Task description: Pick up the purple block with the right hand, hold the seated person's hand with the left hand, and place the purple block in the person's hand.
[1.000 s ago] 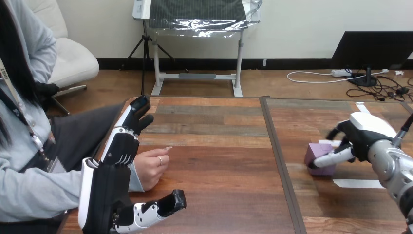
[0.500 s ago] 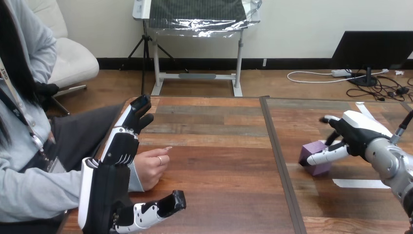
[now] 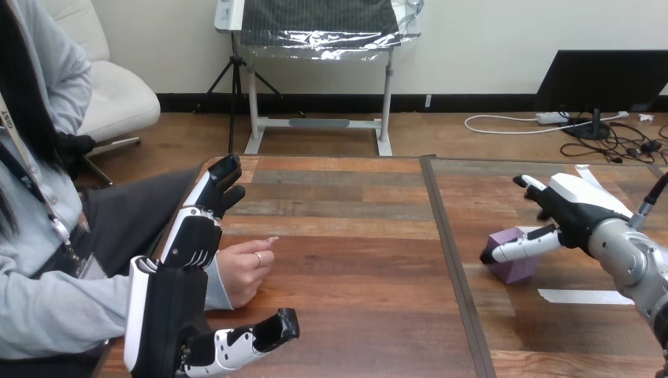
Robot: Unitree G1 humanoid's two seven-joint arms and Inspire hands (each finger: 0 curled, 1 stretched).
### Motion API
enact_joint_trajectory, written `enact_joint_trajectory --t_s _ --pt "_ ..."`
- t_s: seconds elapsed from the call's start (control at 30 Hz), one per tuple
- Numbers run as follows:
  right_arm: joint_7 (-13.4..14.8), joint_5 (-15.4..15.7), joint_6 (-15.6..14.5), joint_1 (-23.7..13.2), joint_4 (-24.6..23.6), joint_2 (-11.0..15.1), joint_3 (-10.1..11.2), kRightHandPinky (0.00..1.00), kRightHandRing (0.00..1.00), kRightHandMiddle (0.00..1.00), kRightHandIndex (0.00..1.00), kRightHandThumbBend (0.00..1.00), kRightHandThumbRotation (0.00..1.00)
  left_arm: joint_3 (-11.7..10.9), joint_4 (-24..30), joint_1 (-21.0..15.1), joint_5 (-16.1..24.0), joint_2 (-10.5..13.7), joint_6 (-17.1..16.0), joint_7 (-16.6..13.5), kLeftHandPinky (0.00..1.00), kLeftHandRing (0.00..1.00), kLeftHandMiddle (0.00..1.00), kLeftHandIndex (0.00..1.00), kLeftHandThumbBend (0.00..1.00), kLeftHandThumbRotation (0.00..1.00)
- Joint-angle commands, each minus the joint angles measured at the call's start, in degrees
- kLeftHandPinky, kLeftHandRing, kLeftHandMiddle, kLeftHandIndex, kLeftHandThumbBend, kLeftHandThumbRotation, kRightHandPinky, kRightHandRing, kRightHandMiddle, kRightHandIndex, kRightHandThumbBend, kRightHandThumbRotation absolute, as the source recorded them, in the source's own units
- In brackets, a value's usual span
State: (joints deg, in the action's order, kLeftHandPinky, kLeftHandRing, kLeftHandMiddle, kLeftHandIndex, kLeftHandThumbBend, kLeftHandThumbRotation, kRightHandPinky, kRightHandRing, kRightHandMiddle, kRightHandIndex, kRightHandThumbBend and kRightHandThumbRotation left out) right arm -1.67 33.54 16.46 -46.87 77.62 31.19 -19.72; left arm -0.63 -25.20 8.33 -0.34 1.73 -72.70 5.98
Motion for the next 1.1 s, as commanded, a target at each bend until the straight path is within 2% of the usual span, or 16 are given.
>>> enact_joint_trajectory --t_s 0.0,0.6,0.8,0.9,1.0,1.07 --pt "1.44 -0.71 1.21 -5.61 -2.14 0.99 0.75 0.99 1.0 1.0 1.0 1.0 0.5 -0.02 -0.08 -3.45 0.53 -0.27 -0.94 -0.34 0.87 0.92 0.92 0.88 1.0 0.57" --pt "1.24 1.37 0.35 -6.36 -1.45 0.62 -0.91 1.0 1.0 1.0 1.0 1.0 0.54 0.16 0.45 -2.84 0.34 -0.77 -0.33 -0.6 0.87 0.93 0.92 0.88 1.0 0.58" --pt "1.2 1.68 -0.57 -6.56 -1.37 0.22 -0.98 1.0 1.0 1.0 1.0 1.0 0.54 0.52 0.35 -2.9 -0.13 -0.54 -0.49 -0.35 0.89 0.93 0.93 0.88 1.0 0.58" --pt "0.49 1.68 -1.61 -6.9 -1.56 -0.13 -1.07 1.0 1.0 1.0 1.0 1.0 0.53 1.69 0.74 -2.7 -1.81 -0.2 -0.07 0.23 0.91 0.94 0.93 0.88 1.0 0.56" --pt "1.33 2.13 -1.68 -6.59 -1.32 -0.17 -1.37 1.0 1.0 1.0 1.0 1.0 0.52 0.93 0.83 -2.62 -0.67 -0.47 -0.23 -0.07 0.91 0.95 0.93 0.88 1.0 0.57" --pt "0.85 1.89 -2.49 -6.73 -1.46 -0.51 -1.07 1.0 1.0 1.0 1.0 1.0 0.52 1.35 1.42 -2.23 -1.26 -0.41 0.44 0.11 0.92 0.95 0.93 0.89 1.0 0.57"
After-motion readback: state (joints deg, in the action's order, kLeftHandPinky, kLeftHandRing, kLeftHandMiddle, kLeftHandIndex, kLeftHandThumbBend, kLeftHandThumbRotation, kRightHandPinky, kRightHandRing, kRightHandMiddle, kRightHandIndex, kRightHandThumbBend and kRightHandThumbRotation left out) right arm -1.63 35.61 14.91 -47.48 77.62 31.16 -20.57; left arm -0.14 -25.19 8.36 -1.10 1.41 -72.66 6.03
